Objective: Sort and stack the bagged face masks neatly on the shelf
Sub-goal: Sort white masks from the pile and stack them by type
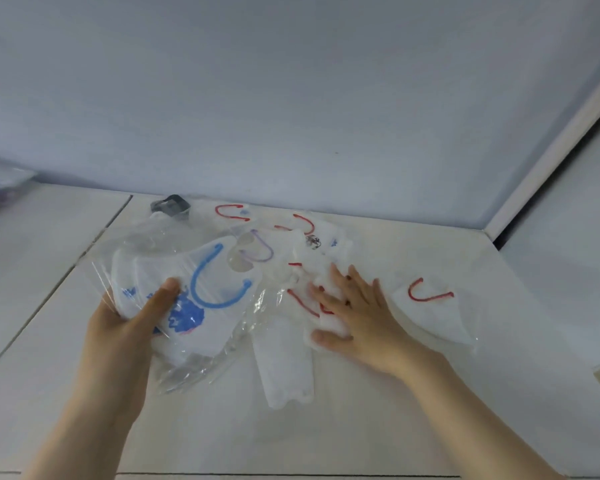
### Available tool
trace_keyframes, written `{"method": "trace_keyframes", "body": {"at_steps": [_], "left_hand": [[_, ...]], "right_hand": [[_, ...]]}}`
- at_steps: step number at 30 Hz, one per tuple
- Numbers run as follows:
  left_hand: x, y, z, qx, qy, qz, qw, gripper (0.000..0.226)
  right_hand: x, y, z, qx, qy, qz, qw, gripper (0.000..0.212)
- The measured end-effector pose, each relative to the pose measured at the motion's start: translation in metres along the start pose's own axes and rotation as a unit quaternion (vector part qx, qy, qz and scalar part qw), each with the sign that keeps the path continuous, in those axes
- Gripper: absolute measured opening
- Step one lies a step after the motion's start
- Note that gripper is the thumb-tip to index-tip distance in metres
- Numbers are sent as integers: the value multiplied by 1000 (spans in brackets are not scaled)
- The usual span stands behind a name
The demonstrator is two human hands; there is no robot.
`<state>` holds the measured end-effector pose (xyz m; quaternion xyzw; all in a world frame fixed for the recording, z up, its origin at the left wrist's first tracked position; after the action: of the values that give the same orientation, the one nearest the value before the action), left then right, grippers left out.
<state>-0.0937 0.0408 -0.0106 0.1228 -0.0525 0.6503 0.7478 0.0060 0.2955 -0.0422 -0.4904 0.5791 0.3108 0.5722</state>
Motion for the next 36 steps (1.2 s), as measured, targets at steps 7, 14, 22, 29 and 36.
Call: {"method": "trace_keyframes", "body": {"at_steps": [7, 14, 22, 29, 36], "left_hand": [[28, -40, -9, -1, 8, 44, 999, 81], [32, -54, -9, 2, 22, 77, 997, 87], [19, -50, -10, 8, 22, 85, 996, 102], [15, -37, -1, 31, 3, 78, 996, 102], [35, -20, 6, 48, -29, 52, 997, 57]], "right_hand": [[-3, -35, 59, -116, 107, 175, 972, 68], [-58, 91, 55, 184, 166, 114, 962, 70], [-63, 133, 24, 218, 451, -43, 864, 39], [-119, 116, 31, 147, 575, 53, 803, 19], [-170, 67, 42, 59, 427, 262, 864, 18]]}}
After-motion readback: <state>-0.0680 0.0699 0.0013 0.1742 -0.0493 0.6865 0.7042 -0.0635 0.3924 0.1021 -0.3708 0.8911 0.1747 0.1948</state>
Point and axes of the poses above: each hand's wrist, its own y-axis towards the middle knuckle, its own x-axis out of the palm, z = x × y, the point moved 2 cm from there along y, towards the middle knuckle, and after that the axes turned 10 degrees about x, right-handed, at the moved point
